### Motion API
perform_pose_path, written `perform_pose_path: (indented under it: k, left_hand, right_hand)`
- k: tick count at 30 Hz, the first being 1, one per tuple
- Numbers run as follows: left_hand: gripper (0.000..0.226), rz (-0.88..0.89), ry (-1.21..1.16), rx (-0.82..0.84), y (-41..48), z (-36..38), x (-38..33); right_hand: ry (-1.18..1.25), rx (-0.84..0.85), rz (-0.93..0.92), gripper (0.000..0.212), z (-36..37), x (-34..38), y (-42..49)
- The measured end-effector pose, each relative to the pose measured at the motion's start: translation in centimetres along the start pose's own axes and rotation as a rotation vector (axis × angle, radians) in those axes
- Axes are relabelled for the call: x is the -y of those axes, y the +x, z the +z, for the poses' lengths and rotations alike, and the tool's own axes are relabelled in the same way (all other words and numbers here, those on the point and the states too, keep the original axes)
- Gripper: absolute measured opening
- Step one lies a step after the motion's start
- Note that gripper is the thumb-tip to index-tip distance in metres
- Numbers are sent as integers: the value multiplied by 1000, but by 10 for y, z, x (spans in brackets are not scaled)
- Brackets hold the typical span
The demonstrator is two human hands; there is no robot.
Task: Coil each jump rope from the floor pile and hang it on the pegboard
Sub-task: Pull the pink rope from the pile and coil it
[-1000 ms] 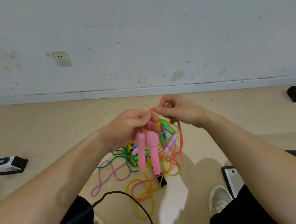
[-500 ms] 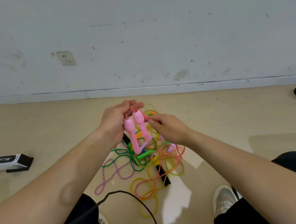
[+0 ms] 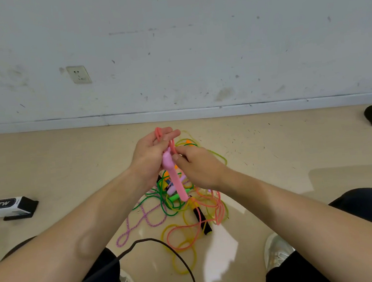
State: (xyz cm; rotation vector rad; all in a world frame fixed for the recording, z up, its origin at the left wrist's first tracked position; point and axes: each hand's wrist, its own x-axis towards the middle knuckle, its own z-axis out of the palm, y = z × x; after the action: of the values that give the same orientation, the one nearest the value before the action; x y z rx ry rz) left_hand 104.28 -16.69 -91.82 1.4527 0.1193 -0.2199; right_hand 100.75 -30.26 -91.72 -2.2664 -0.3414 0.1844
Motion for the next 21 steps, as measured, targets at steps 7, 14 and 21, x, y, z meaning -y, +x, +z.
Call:
perform_pose_path:
  k: [7, 14, 21]
  left_hand:
    - [26, 66, 27, -53, -4, 1, 4]
    - [33, 56, -37, -264, 4, 3, -5]
    - [32, 99, -30, -345, 15, -3, -8]
  right_hand:
    - [-170, -15, -59, 22, 3, 2, -3]
    - [-95, -89, -114, 11, 21, 7, -3]
    - [459, -88, 274, 21, 4, 15, 0]
